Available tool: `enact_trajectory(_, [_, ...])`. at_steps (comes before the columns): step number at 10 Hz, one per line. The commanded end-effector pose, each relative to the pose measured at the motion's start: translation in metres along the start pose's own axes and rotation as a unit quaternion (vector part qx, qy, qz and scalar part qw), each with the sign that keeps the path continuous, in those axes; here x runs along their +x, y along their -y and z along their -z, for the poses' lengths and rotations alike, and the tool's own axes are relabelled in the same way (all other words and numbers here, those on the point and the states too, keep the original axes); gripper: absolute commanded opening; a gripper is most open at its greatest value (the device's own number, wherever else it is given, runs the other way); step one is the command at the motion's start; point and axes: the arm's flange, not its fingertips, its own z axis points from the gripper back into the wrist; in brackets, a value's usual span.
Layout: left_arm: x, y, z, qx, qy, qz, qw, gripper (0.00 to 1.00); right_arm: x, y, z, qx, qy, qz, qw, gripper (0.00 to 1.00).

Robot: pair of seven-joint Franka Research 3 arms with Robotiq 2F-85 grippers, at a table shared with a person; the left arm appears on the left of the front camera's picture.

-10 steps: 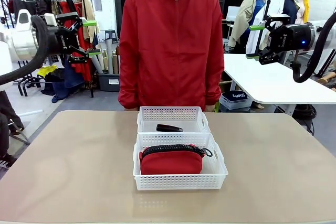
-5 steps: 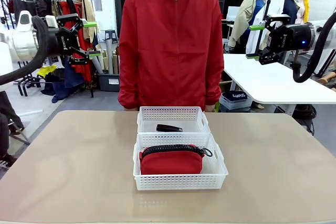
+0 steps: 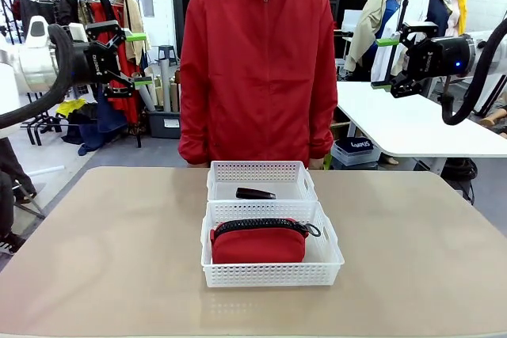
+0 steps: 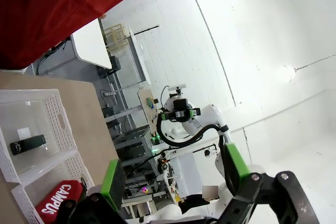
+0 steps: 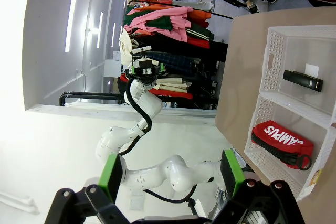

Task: Distribute items into two baskets.
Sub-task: Place the picked Stapler into the Organizing basket as instructed by the person.

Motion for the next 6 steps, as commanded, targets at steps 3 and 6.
enact_trajectory(3, [-0.0001,0.0012,-0.0004,-0.005,0.001,0.008,1.0,1.0,-0.0018,-0.0021,0.0001,0.002,0.0,-0.001,1.0,1.0])
enact_trajectory(6, [-0.0001,0.0012,-0.0004,-0.005,0.001,0.008,1.0,1.0,-0.0018,-0.0021,0.0001,0.002,0.0,-0.001,1.0,1.0])
